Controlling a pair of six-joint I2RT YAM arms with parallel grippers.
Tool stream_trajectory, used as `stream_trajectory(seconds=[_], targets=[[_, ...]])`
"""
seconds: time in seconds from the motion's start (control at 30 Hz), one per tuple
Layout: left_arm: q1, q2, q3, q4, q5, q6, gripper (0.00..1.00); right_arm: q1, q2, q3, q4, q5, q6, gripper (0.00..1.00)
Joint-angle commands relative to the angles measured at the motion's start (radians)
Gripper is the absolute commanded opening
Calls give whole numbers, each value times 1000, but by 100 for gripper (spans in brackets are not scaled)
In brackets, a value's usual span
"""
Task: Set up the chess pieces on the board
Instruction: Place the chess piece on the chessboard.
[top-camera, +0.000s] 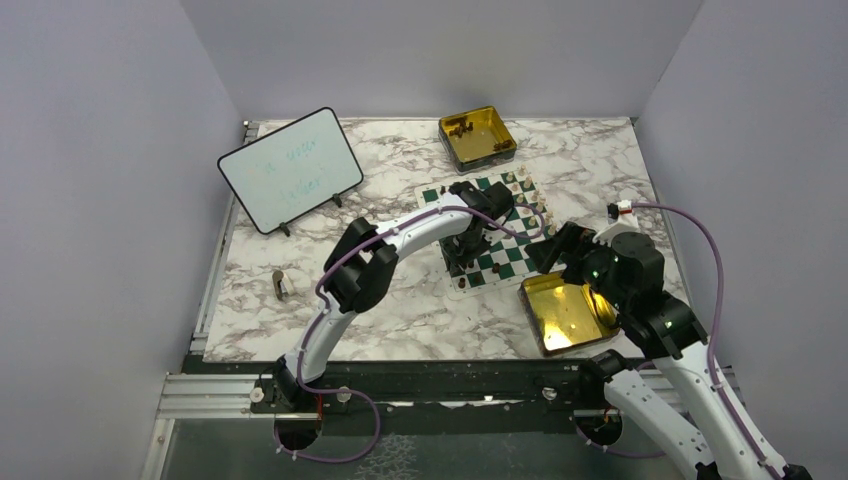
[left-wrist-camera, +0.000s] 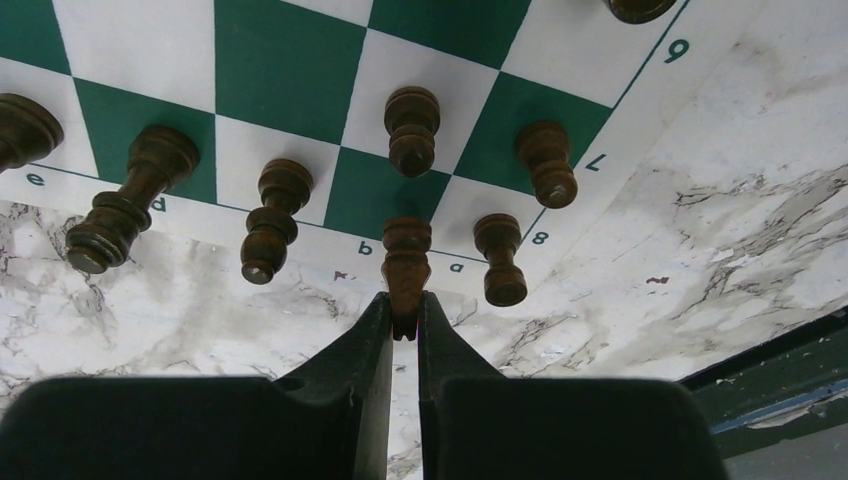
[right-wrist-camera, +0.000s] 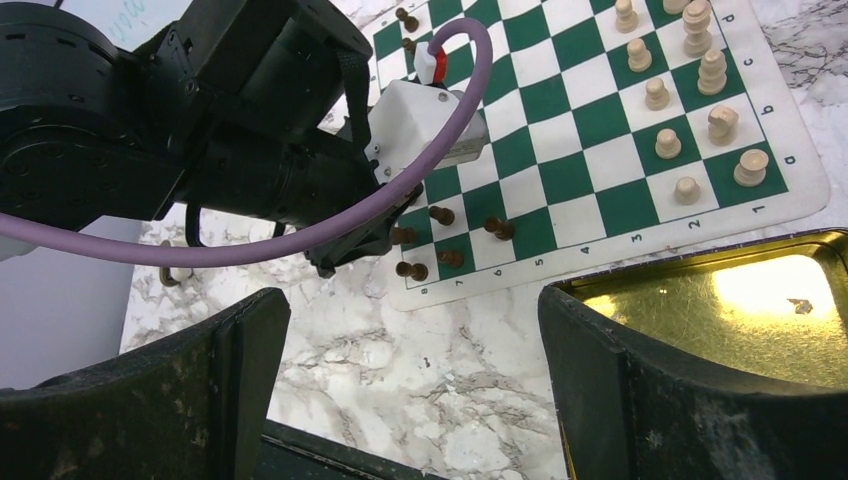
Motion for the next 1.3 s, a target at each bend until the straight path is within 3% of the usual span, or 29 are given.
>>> stream_trajectory(seconds=[0.0,0.4,0.77,1.27], targets=[[-7,19,29,-14,-51,8,13,-3,-11,3,-22,33,-3,100],[-6,27,36,-17,-58,10,14,-3,-10,6,-21,34,-3,100],[-7,35,49,-18,-55,16,22,-3,-7,5,-16,34,-3,100],[-6,28,63,-20,-35,19,10,-3,2,-4,-3,30,-9,100]])
